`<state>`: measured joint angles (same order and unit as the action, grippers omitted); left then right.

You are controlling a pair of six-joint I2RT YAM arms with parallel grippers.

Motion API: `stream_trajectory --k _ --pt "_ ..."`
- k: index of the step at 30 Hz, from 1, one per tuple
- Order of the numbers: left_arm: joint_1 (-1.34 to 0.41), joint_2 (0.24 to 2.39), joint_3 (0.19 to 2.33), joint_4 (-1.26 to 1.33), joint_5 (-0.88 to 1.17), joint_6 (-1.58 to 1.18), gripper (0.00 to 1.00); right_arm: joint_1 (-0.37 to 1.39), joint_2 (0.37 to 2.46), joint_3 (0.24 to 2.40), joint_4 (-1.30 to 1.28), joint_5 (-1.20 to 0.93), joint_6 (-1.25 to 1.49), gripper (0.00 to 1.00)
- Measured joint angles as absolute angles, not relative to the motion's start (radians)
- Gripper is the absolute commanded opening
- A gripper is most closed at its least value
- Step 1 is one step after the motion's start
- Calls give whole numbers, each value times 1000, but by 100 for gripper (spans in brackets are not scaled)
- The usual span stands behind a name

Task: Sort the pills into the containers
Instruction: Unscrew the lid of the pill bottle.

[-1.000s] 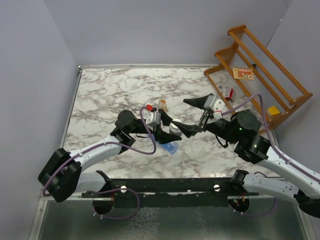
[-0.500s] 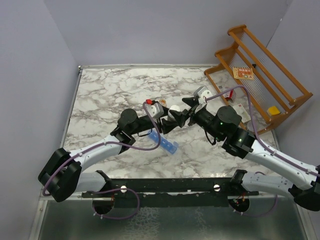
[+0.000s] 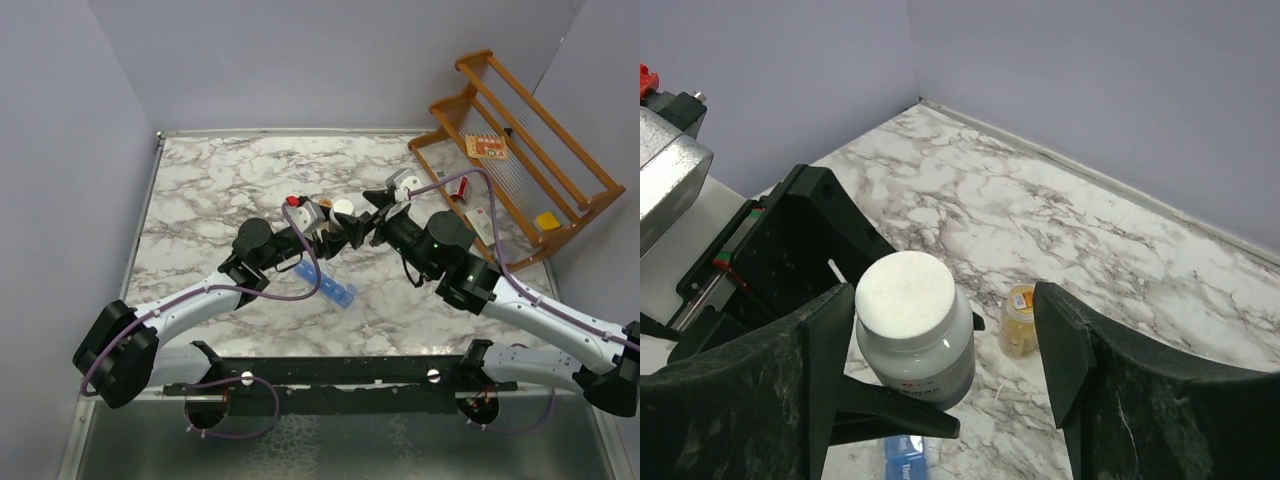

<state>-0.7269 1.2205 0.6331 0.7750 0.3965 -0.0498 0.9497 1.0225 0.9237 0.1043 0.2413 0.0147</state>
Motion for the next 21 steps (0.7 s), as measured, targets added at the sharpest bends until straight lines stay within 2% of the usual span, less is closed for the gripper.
stream_trajectory --k 7,15,17,20,21 --pt "-727 1221 633 775 387 -49 0 950 1048 924 138 242 33 69" --pt "-728 1221 633 772 379 -49 0 950 1092 924 166 242 48 58" --pt "-728 1221 633 772 377 -48 0 955 1102 924 167 243 49 53" --pt "-728 1221 633 770 376 -46 0 957 1108 924 167 243 48 37" --pt "-728 1221 633 768 376 -46 0 959 1108 924 167 243 47 37"
